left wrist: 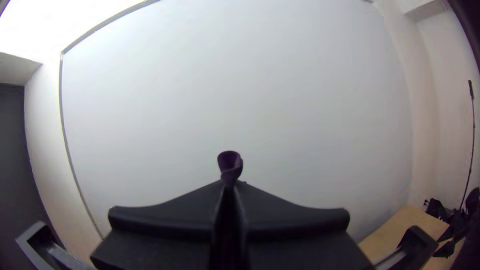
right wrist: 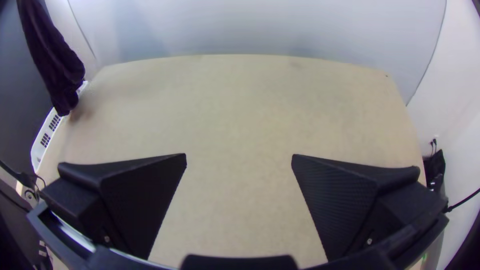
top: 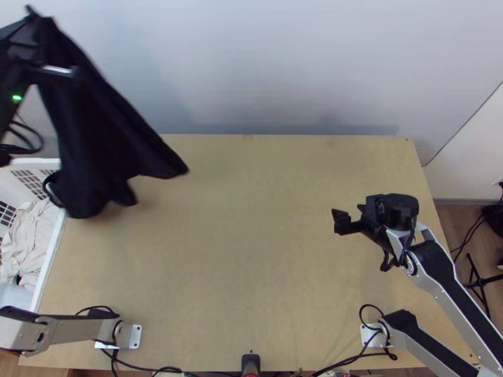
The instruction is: Fold the t-shirt
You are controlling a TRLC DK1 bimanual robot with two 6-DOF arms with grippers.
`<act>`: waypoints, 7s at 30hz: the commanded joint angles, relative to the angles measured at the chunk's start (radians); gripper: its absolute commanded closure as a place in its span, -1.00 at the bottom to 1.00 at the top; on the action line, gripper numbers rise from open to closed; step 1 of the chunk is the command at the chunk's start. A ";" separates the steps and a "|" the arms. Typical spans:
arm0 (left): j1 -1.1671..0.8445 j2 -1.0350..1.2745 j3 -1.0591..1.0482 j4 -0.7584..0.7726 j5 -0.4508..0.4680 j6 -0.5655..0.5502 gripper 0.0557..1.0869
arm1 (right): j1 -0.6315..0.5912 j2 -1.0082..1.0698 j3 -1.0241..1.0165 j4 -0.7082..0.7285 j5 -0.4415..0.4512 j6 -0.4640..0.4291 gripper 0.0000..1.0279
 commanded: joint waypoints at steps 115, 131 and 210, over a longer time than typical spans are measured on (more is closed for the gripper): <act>0.079 -0.679 -1.532 0.004 -0.126 -0.228 -0.90 | 0.223 1.002 0.680 0.250 -0.306 0.076 -0.89; 0.099 -0.704 -1.550 -0.022 -0.126 -0.225 -0.90 | 0.306 1.088 0.676 0.220 -0.163 -0.071 -0.68; -0.964 0.295 -1.297 0.952 -0.256 -0.053 -0.90 | 0.378 0.668 1.292 -0.092 0.274 -0.093 0.94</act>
